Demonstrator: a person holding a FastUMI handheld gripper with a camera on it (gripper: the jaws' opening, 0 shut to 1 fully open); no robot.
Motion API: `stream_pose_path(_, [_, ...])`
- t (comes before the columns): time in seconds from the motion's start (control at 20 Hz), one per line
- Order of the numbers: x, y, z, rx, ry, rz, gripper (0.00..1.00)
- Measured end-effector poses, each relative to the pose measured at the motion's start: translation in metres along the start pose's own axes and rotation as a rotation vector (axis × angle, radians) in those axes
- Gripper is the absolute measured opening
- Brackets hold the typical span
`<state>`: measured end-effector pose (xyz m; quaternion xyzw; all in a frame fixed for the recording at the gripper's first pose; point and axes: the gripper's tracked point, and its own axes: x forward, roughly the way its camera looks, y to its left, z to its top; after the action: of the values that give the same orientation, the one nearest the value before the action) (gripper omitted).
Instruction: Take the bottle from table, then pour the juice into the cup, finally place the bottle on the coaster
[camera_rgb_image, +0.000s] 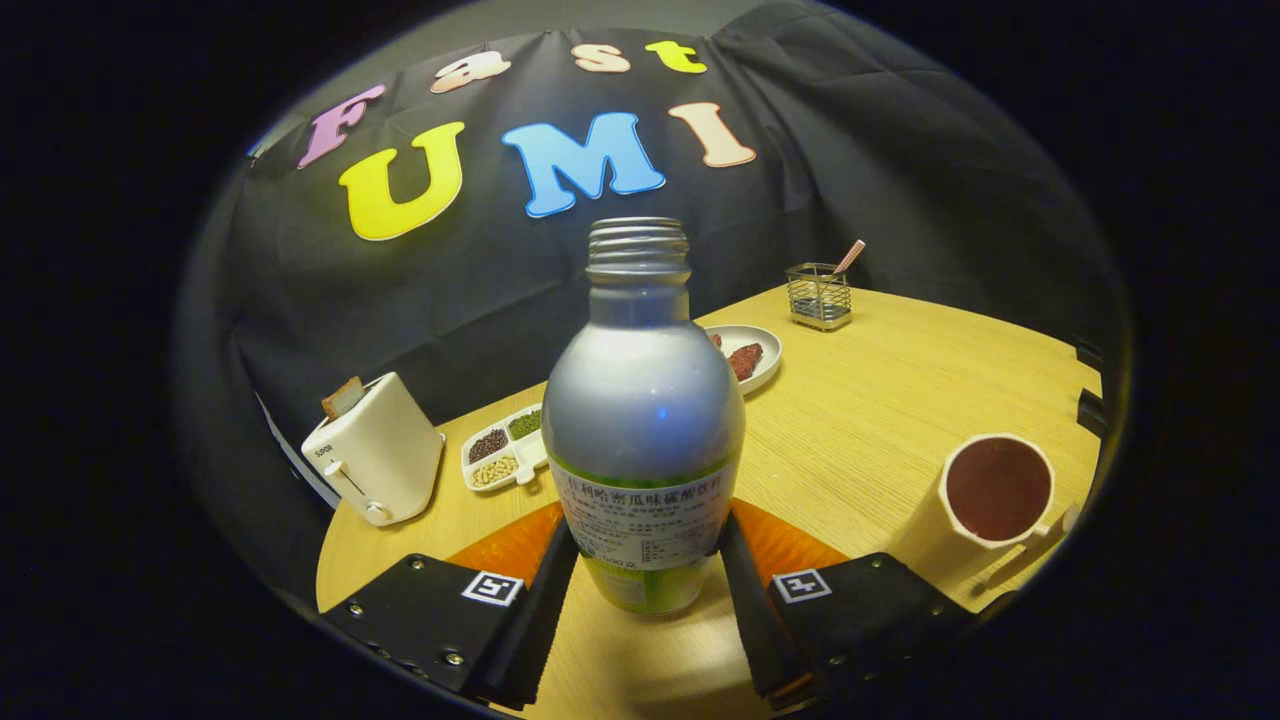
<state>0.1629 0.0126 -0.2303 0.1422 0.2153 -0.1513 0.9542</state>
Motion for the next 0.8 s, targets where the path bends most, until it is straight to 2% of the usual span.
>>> stream_pose_path(0.4, [0.041,-0.001,0.005,-0.092,-0.004,0.016,0.76])
stream_pose_path(0.8, [0.055,0.004,-0.007,-0.19,0.006,0.053,0.76])
